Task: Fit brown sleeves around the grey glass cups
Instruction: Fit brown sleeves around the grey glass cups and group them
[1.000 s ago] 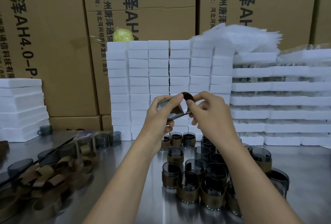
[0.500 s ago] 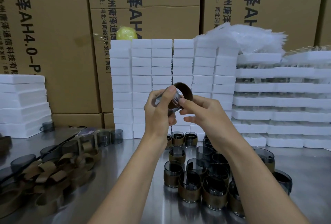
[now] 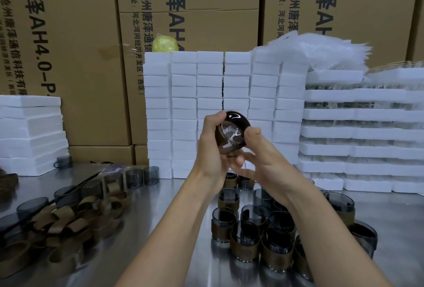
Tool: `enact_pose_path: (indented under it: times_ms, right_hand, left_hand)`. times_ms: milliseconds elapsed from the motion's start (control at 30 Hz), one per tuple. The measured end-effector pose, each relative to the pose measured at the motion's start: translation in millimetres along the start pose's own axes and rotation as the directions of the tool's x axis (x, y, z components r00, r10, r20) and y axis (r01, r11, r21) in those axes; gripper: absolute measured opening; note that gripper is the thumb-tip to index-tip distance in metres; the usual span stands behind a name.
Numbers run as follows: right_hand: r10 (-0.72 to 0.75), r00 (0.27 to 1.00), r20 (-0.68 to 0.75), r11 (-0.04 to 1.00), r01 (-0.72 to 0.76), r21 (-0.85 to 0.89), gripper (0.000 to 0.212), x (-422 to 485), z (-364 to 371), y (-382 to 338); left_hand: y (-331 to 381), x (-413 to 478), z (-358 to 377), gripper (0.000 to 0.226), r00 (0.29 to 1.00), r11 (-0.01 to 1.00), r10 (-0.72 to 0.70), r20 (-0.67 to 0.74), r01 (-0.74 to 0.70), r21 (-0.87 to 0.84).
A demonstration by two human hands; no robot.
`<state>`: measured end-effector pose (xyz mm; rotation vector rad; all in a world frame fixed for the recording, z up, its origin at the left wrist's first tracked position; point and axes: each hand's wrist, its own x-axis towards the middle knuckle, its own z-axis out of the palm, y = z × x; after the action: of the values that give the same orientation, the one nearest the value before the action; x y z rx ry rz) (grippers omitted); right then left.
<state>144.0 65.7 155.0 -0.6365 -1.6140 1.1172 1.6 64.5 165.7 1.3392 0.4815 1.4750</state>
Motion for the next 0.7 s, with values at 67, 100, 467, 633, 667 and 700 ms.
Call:
enact_pose_path:
  times_ms: [67,100,467,633,667,700]
  right_hand:
    - [0.0,0.997,0.083,0.994,-0.01,0.113,0.112,1,8,5]
    - [-0.008,0.995,0.102,0.986,-0.009,0.167,0.107,2,11,7]
    - [-0.052,0.997,0.06,0.968,0.035,0.25,0.104,8,17,21]
    - [-0.167,0.983,-0.078,0.955,0.141,-0.26,0.076,-1,-13,-3]
    - [-0.167,0.986,-0.017,0.942,0.154,-0.297,0.079,-2,-16,-6]
    - [-0.158,0.987,0.04,0.931,0.162,-0.328,0.08,-3,-16,-8]
  left_hand:
    - [-2,-2,4,0.067,0.997,0.995,-0.039,0.06,0.044,-0.091]
    - [-2,-2,6,0.068,0.995,0.987,-0.046,0.085,0.058,-0.149]
    - [-1,0,-8,0.059,0.964,0.948,-0.114,0.238,0.177,-0.265]
    - [18,7,-31,0.043,0.98,0.946,-0.18,-0.089,0.198,0.256]
    - [21,8,-34,0.046,0.972,0.901,-0.202,-0.123,0.234,0.365]
    - [23,7,-34,0.051,0.965,0.856,-0.228,-0.131,0.263,0.445]
